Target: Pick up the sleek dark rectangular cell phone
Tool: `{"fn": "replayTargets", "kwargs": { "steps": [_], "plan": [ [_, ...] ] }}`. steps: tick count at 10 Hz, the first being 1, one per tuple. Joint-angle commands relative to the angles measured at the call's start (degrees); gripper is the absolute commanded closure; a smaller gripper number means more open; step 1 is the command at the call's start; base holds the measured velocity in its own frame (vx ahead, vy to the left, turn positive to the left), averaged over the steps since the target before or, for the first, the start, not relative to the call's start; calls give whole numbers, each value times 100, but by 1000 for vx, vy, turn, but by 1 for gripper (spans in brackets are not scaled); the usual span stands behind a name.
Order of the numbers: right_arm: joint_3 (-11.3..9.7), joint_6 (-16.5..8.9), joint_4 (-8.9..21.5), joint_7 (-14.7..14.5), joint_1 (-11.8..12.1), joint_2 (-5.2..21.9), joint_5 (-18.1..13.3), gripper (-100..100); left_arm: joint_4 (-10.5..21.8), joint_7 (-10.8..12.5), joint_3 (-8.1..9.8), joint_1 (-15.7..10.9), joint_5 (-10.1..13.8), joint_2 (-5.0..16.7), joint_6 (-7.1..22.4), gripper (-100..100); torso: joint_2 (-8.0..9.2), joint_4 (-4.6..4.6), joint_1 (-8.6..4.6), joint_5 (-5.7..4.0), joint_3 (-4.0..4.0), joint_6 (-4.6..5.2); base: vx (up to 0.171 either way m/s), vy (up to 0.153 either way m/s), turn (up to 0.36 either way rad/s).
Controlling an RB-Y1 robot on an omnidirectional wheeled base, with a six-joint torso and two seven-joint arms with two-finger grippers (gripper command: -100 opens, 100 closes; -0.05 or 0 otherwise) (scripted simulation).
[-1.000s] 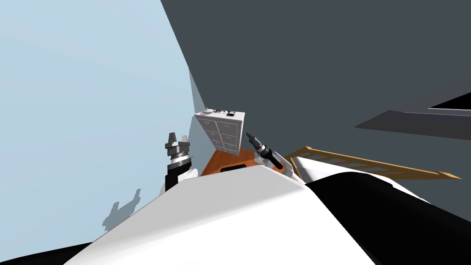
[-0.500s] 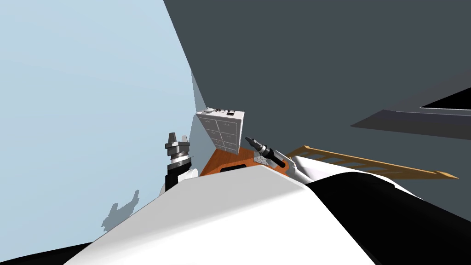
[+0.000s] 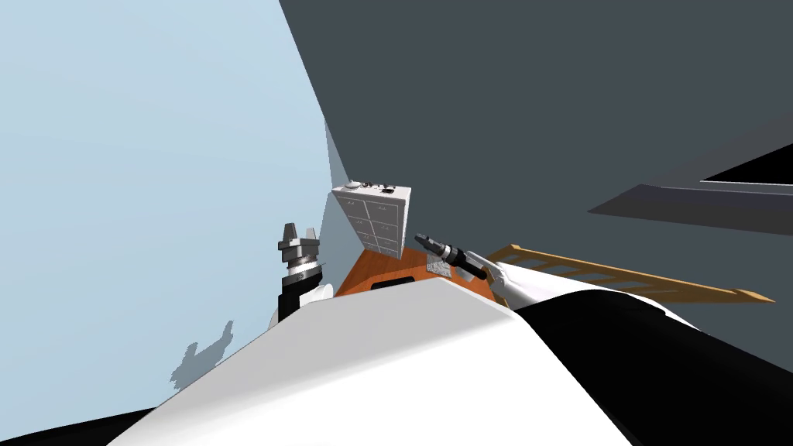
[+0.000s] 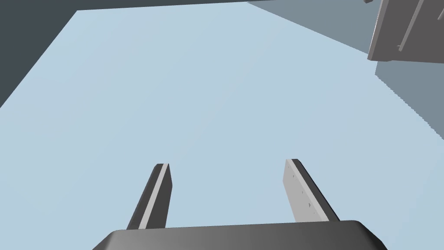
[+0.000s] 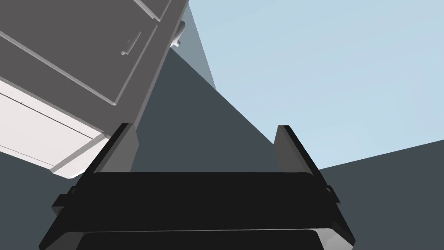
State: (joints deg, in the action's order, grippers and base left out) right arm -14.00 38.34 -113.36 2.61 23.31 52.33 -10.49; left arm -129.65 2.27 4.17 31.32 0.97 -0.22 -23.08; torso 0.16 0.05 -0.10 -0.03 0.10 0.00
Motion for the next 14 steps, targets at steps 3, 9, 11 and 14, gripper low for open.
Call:
{"fn": "replayTargets", "kwargs": {
  "steps": [3, 9, 11, 14],
  "plan": [
    [-84, 183, 302, 48, -74, 581, -123, -100, 0, 0, 0, 1, 0, 0, 0, 0, -6, 0, 5, 1, -3, 1, -40, -15, 25],
    [-139, 452, 732, 143, -149, 1562, -283, -100, 0, 0, 0, 1, 0, 0, 0, 0, -11, -1, 4, 1, -6, 1, -32, -11, 35],
    [-139, 452, 732, 143, -149, 1895, -283, -100, 0, 0, 0, 1, 0, 0, 0, 0, -10, -1, 4, 1, -5, 1, -21, -12, 10],
    [-152, 589, 940, 203, -180, 2404, -364, -100, 0, 0, 0, 1, 0, 0, 0, 0, -15, -2, 3, 0, -8, 1, -14, -13, 39]
  ]
}}
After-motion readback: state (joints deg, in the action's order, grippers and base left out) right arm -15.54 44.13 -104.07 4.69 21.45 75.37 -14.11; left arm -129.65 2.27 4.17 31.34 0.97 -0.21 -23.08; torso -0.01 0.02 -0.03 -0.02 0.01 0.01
